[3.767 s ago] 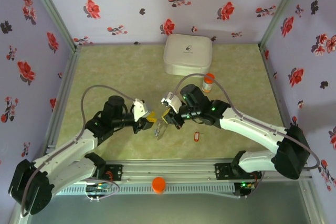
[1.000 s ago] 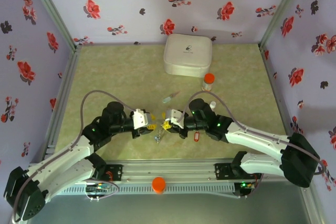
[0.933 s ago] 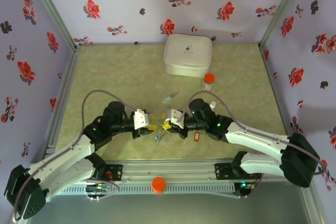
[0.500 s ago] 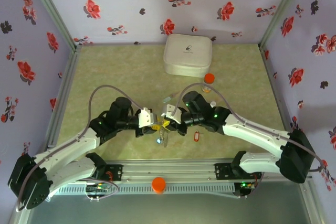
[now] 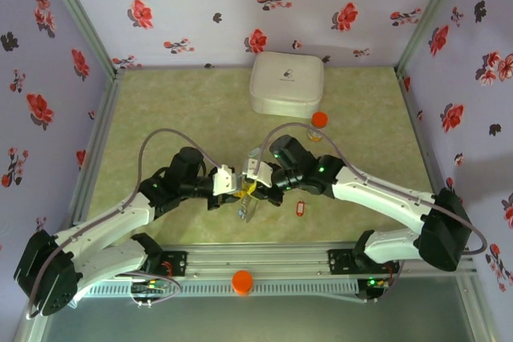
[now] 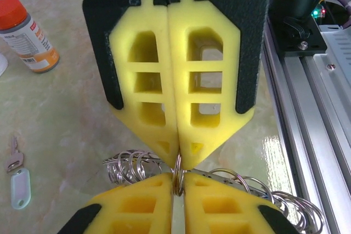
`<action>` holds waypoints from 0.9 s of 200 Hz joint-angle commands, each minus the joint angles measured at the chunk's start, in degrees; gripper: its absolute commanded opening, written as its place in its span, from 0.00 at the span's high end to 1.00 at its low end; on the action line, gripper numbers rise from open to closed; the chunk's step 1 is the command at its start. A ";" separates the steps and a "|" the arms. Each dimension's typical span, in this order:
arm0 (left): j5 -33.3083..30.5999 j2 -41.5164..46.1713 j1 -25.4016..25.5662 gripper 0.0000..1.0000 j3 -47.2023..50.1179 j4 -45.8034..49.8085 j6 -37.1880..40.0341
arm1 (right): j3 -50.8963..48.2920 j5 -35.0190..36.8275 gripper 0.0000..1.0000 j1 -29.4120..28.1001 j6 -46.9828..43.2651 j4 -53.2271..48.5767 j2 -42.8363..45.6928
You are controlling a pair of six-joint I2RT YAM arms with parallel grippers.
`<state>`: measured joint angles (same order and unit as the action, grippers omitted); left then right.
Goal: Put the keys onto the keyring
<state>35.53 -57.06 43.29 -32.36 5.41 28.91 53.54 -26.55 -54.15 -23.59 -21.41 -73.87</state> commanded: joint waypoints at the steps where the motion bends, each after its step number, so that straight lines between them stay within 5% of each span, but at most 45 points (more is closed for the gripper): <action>1: 1.60 -0.69 0.32 0.89 -2.04 0.11 0.65 | 2.02 -0.41 1.00 -0.94 -0.41 0.03 -0.71; 39: 2.18 -1.22 0.32 1.00 -1.75 -1.32 -0.35 | 1.36 -0.89 1.00 -1.01 0.95 1.85 0.00; 62: 2.33 -0.18 0.26 1.00 1.26 -6.94 -3.80 | -4.90 -2.37 0.75 1.58 5.10 9.72 5.67; 74: 3.61 -0.05 0.31 1.00 4.76 -15.53 -8.70 | -10.05 -3.86 0.71 3.70 8.54 16.54 9.42; 113: 3.89 -2.26 0.34 1.00 13.67 -40.89 -21.56 | -23.52 -4.05 0.69 4.94 13.27 32.44 16.84; 180: 4.78 -2.70 0.30 1.00 16.72 -46.78 -23.99 | -27.29 -3.58 0.74 5.03 16.76 41.19 15.44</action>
<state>38.52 -59.57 43.40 -16.84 -35.14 7.22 26.76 -29.80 -49.25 -9.32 12.88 -57.56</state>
